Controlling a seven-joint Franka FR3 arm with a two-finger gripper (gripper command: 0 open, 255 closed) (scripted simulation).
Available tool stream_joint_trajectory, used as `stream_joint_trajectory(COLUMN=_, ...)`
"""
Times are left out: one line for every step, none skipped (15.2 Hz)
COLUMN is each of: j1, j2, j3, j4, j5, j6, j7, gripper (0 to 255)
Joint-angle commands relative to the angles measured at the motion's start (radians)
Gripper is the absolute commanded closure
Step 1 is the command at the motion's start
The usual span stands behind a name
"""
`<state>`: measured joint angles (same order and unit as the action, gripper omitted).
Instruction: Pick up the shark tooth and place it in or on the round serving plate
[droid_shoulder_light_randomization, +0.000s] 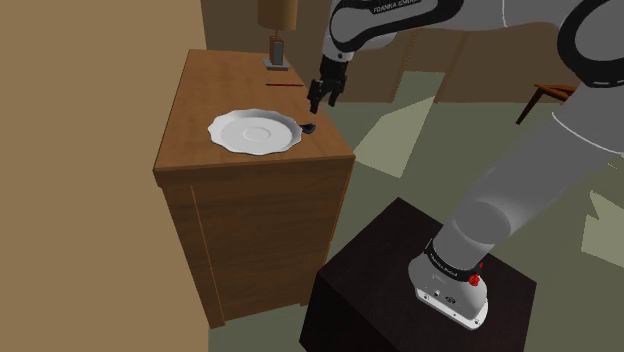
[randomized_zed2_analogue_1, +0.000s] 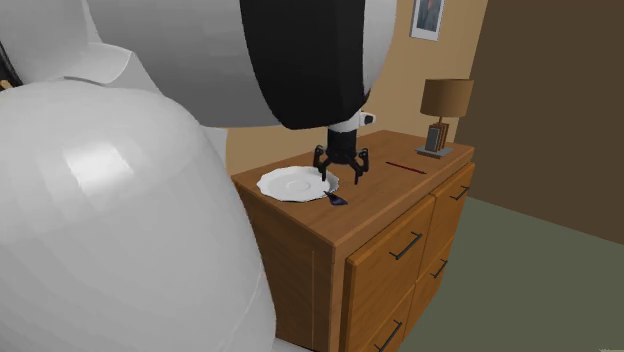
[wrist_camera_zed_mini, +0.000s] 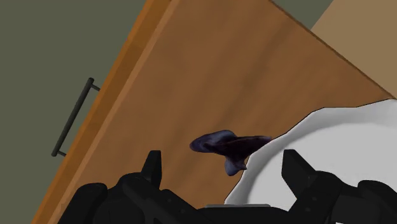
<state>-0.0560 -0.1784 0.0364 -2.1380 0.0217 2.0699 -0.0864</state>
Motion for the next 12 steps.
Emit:
stream_joint_trajectory(j1=-0.002, j2=0.072, j3=-0.002, j4=0.050, j5=-0.001, j6=0.042, j7=-0.007, gripper=0)
stream_joint_trajectory(j1=-0.002, j2=0.105, j3=-0.003, j4=0.074, j5=-0.002, j6=0.059, j7=-0.010, gripper=0)
stream_joint_trajectory(j1=-0.002, j2=0.111, j3=-0.003, j4=0.067, j5=-0.002, j6=0.072, j7=-0.010, gripper=0)
stream_joint_trajectory(j1=-0.002, j2=0.117, j3=-0.002, j4=0.060, j5=-0.002, j6=0.085, j7=-0.010, gripper=0)
stream_joint_trajectory(j1=-0.002, j2=0.123, j3=-0.002, j4=0.053, j5=-0.002, j6=0.098, j7=-0.010, gripper=0)
stream_joint_trajectory(j1=-0.002, j2=0.129, j3=-0.002, j4=0.047, j5=-0.002, j6=0.110, j7=-0.010, gripper=0)
stream_joint_trajectory(j1=-0.002, j2=0.135, j3=-0.002, j4=0.041, j5=-0.002, j6=0.123, j7=-0.010, gripper=0)
stream_joint_trajectory(j1=-0.002, j2=0.142, j3=-0.002, j4=0.035, j5=-0.003, j6=0.136, j7=-0.010, gripper=0)
stream_joint_trajectory(j1=-0.002, j2=0.148, j3=-0.002, j4=0.029, j5=-0.003, j6=0.148, j7=-0.010, gripper=0)
stream_joint_trajectory(j1=-0.002, j2=0.152, j3=-0.001, j4=0.025, j5=-0.003, j6=0.155, j7=-0.010, gripper=0)
stream_joint_trajectory(j1=-0.002, j2=0.152, j3=-0.001, j4=0.025, j5=-0.003, j6=0.155, j7=-0.010, gripper=0)
stream_joint_trajectory(j1=-0.002, j2=0.152, j3=-0.001, j4=0.025, j5=-0.003, j6=0.155, j7=-0.010, gripper=0)
